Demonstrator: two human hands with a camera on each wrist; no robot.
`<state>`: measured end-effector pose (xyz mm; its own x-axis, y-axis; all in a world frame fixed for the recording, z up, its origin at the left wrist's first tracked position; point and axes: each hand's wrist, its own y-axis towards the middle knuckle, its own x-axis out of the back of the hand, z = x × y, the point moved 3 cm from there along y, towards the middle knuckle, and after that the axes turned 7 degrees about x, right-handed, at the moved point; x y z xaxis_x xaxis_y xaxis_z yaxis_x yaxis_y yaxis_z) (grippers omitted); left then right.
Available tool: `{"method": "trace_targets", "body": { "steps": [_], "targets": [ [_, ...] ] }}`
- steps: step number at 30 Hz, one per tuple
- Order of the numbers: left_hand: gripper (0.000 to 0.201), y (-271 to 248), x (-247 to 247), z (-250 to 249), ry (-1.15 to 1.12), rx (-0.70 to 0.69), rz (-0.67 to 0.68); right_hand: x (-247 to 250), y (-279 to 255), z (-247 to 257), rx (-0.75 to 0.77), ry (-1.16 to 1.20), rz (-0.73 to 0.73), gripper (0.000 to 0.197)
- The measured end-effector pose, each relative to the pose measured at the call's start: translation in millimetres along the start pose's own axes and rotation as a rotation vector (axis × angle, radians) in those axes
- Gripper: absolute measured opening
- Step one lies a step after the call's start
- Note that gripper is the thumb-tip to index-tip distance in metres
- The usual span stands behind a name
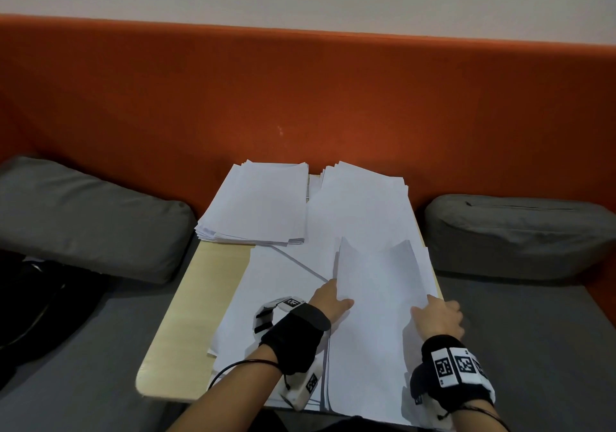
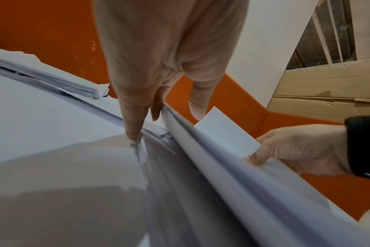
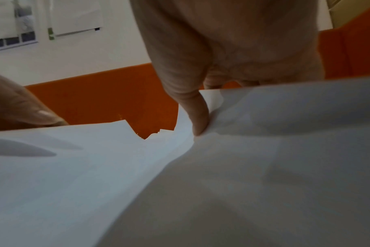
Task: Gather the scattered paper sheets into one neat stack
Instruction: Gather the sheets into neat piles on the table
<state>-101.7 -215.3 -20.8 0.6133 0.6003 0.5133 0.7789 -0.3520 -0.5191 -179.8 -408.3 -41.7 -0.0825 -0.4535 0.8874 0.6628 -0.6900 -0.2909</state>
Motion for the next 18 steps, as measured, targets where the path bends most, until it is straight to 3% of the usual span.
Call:
{"method": "trace_targets", "body": {
  "steps": [8,13,18],
  "targets": [
    [0.047,0.0,-0.8,0.5,0.003,-0.002,-0.010,4.8,-1.3,2.0,0.132,0.080,-0.057,0.032],
    [0.048,-0.3,-2.3,1.5,-0.009,-0.002,-0.012,4.9,5.4,-2.9,0.200,0.198,0.049,0.031],
    [0.048,-2.7,-2.2,2.1,-0.030,-0.010,-0.010,0.3,5.3,-1.9,0.249,0.185,0.019,0.035]
  ]
}}
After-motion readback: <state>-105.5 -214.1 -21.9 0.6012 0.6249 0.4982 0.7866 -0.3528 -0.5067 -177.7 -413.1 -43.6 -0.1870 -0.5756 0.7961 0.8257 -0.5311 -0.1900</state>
